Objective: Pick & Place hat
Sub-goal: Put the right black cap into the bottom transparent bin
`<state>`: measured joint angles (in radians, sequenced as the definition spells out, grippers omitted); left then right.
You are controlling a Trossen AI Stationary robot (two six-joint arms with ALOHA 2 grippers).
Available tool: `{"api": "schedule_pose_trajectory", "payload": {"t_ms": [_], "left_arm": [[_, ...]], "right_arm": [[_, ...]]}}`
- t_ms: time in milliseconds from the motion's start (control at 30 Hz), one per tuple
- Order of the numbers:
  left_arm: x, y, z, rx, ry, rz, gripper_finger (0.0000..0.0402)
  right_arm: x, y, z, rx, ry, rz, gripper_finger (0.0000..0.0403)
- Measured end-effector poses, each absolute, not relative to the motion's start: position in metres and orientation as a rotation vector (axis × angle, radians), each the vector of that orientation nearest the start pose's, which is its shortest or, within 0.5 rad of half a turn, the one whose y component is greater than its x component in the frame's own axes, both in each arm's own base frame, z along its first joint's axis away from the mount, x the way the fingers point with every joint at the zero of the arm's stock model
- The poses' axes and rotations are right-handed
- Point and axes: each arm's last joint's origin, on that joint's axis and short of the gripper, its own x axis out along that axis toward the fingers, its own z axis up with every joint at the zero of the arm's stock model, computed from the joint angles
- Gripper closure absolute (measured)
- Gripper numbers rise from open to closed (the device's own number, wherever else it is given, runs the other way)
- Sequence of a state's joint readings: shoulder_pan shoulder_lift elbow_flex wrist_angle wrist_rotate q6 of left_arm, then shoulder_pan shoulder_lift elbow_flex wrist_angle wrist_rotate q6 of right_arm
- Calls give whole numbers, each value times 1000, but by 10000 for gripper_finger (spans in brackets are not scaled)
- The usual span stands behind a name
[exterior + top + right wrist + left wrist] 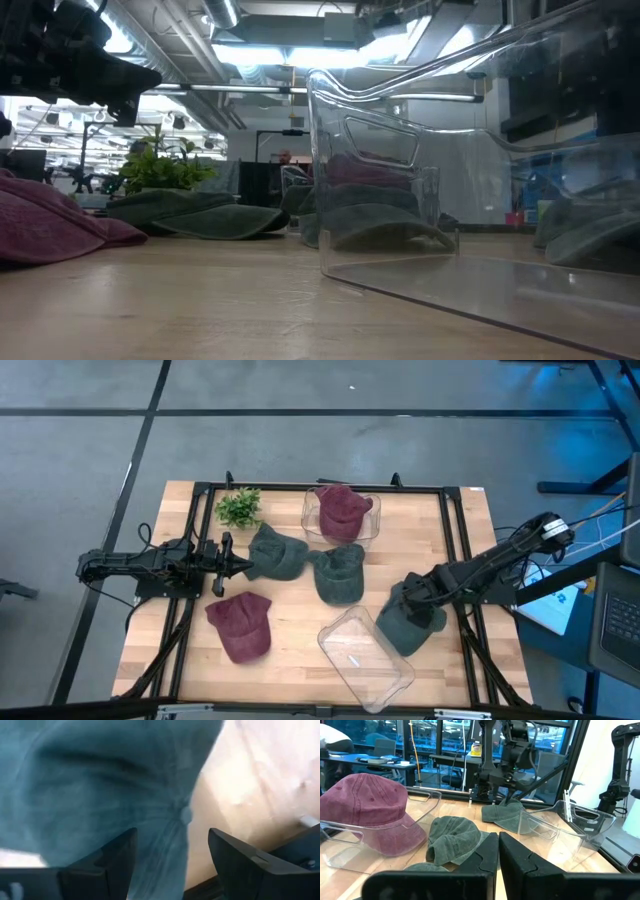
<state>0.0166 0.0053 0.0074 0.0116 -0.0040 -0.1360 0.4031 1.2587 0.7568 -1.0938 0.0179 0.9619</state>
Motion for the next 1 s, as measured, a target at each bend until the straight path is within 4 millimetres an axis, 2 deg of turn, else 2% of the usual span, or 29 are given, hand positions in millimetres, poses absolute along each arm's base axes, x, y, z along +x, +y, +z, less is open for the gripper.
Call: {"api": "schedule_pose_trajectory", "payload": {"t_ms": [200, 567, 767, 1000], "left_arm": [[98, 2, 167, -136, -15, 20, 391], [98, 2, 167, -136, -21, 19, 393], [98, 2, 168, -136, -26, 19, 394], [98, 2, 168, -136, -28, 19, 389]], "right_arm": [[165, 59, 192, 440, 1491, -530, 159], [143, 44, 179, 600, 1410, -593, 159], [134, 42, 171, 682, 1406, -550, 159], [128, 42, 151, 758, 1407, -507, 159]]}}
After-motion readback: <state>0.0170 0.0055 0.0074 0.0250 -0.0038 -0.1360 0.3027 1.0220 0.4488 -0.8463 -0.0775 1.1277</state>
